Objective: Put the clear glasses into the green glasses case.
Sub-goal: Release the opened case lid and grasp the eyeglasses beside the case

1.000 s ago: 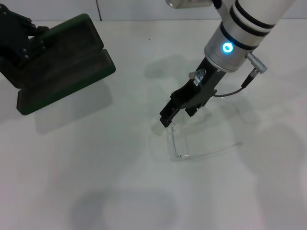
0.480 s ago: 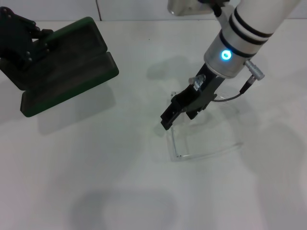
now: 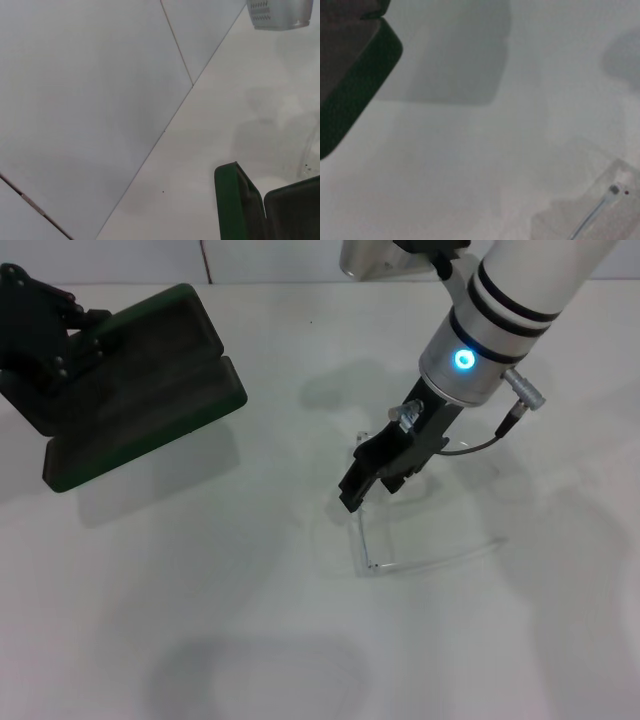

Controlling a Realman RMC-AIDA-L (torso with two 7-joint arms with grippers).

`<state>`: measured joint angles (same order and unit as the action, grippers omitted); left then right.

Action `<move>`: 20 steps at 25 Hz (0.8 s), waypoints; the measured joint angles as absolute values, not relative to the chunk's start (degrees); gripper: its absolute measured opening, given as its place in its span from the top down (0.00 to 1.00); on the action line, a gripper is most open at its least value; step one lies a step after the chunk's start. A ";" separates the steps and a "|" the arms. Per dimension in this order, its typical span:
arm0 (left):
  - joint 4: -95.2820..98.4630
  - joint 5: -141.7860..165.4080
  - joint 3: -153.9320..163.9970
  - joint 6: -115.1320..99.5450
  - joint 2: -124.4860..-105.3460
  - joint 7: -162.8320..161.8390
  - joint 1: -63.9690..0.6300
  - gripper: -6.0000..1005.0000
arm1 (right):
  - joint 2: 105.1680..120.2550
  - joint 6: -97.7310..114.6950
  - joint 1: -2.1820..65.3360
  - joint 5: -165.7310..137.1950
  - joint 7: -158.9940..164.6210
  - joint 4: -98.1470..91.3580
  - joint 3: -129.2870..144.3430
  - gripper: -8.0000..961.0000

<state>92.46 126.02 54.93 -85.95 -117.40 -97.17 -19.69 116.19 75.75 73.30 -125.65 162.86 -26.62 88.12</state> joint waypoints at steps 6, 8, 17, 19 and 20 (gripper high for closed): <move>92.46 126.02 54.93 -85.95 -117.53 -97.04 -19.57 0.84 | 116.19 74.90 73.10 -125.57 162.86 -25.78 88.52 0.36; 92.46 126.03 54.93 -85.95 -117.55 -97.03 -19.52 0.84 | 116.19 74.56 72.88 -125.58 162.85 -25.43 88.55 0.38; 92.46 126.04 54.93 -85.95 -118.03 -96.47 -19.26 0.84 | 116.19 73.51 72.43 -121.29 162.72 -25.81 92.68 0.53; 92.46 126.04 54.93 -85.96 -118.07 -96.36 -19.08 0.84 | 116.19 73.55 72.32 -120.74 162.71 -26.52 93.03 0.54; 92.46 126.04 54.93 -85.96 -118.07 -96.30 -18.98 0.84 | 116.19 73.62 72.32 -120.60 162.71 -26.81 93.04 0.54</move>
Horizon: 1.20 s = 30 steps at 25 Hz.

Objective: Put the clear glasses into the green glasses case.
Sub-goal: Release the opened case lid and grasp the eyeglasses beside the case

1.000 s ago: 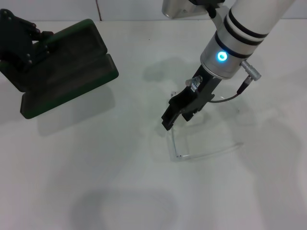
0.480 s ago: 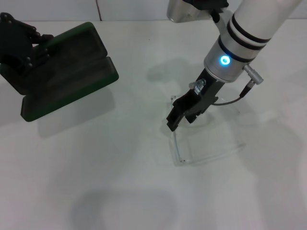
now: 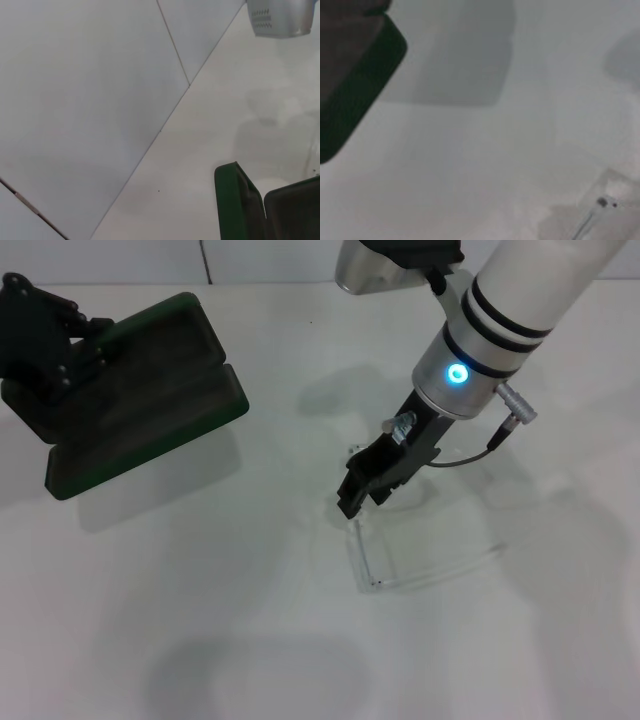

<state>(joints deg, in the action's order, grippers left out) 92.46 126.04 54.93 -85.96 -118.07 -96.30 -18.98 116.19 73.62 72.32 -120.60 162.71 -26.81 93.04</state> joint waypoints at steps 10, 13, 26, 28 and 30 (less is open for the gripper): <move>92.46 126.04 54.06 -86.05 -118.16 -95.59 -18.58 0.84 | 116.19 73.99 72.84 -119.49 162.74 -27.33 92.97 0.56; 92.46 126.04 54.05 -86.05 -118.16 -95.54 -18.58 0.84 | 116.19 73.62 72.89 -118.91 162.75 -27.22 93.17 0.56; 91.32 125.03 54.05 -86.04 -118.17 -94.27 -18.69 0.84 | 116.19 70.80 72.93 -113.69 162.84 -25.03 99.91 0.56; 91.18 124.89 54.05 -86.04 -118.18 -94.16 -18.70 0.84 | 116.19 70.61 72.87 -113.68 162.86 -24.62 100.01 0.56; 91.09 124.87 54.05 -86.01 -118.19 -94.07 -18.71 0.84 | 116.19 70.42 72.84 -113.62 162.87 -24.12 100.27 0.56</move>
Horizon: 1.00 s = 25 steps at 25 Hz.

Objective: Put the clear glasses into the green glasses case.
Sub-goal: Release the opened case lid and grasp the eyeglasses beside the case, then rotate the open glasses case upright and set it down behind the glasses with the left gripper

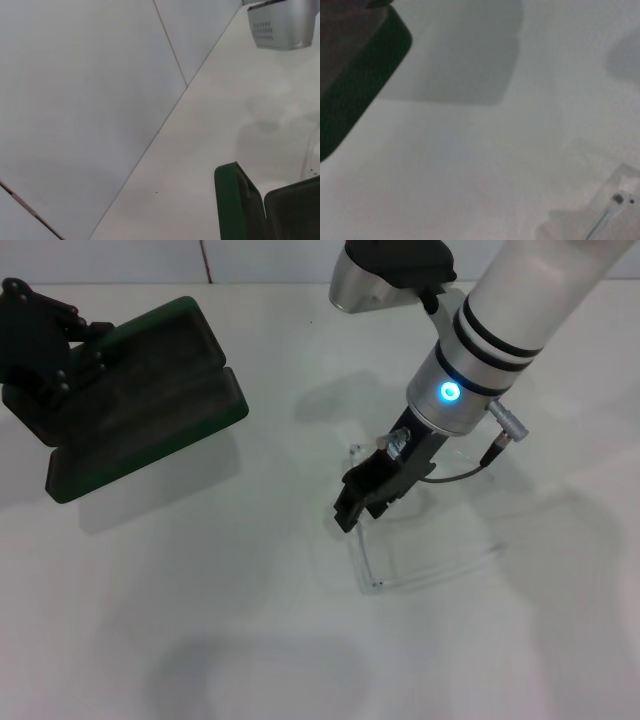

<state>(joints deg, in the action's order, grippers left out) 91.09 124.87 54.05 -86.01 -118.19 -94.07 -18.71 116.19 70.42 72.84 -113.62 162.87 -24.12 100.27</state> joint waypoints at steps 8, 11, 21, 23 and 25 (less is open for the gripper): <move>90.95 124.82 54.05 -85.95 -118.21 -94.04 -18.44 0.84 | 116.19 70.09 72.59 -112.65 162.80 -24.35 101.53 0.62; 90.95 124.80 54.05 -85.95 -118.21 -94.04 -18.26 0.84 | 116.19 70.39 71.89 -112.44 162.65 -25.11 101.54 0.66; 90.95 124.79 53.55 -85.95 -118.87 -93.52 -17.59 0.84 | 115.95 72.15 67.59 -113.07 162.14 -30.02 101.11 0.79; 90.96 124.77 53.00 -85.95 -119.16 -93.51 -17.54 0.84 | 115.71 73.27 65.37 -114.16 162.09 -33.79 100.96 0.79; 90.96 124.64 52.29 -86.03 -119.35 -93.52 -17.52 0.84 | 115.51 73.88 64.29 -114.92 162.08 -35.95 100.46 0.80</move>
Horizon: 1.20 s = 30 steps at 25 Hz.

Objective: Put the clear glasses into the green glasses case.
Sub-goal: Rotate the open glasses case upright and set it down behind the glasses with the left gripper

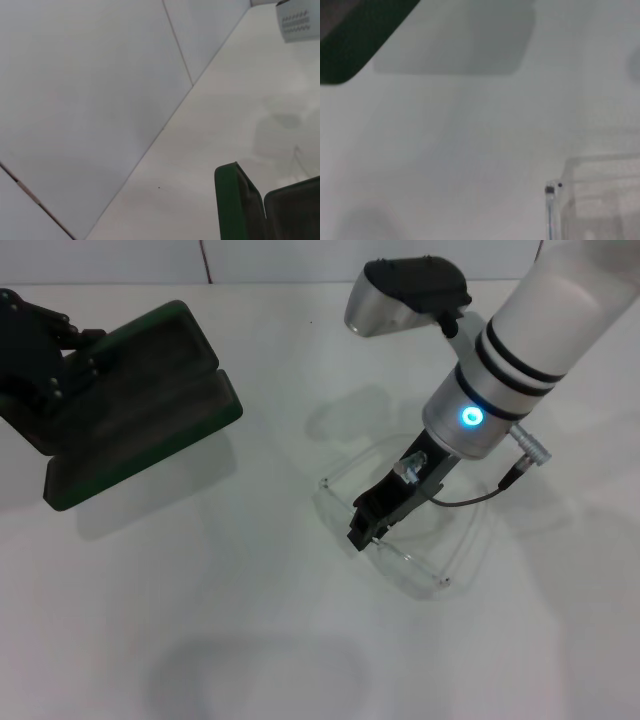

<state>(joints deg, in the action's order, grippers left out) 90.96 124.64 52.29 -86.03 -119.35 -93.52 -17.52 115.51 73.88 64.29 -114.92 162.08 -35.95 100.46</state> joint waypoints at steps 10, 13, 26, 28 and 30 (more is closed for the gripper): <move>90.21 121.54 48.49 -86.39 -119.45 -93.83 -17.44 0.84 | 115.39 82.62 57.27 -125.98 160.87 -49.45 87.58 0.82; 90.11 121.32 46.74 -86.40 -119.45 -94.03 -17.58 0.84 | 115.35 85.69 55.74 -127.00 159.92 -54.12 85.55 0.84; 87.94 114.96 42.94 -86.08 -119.53 -94.12 -18.61 0.84 | 115.16 103.53 45.52 -125.75 143.74 -70.14 63.05 0.92; 86.94 114.33 42.95 -85.96 -119.50 -93.91 -18.91 0.84 | 115.12 105.59 44.23 -125.12 140.41 -72.34 59.29 0.93; 85.96 113.82 42.94 -85.92 -119.49 -93.55 -19.25 0.84 | 115.11 107.56 42.42 -122.49 136.92 -74.82 56.54 0.93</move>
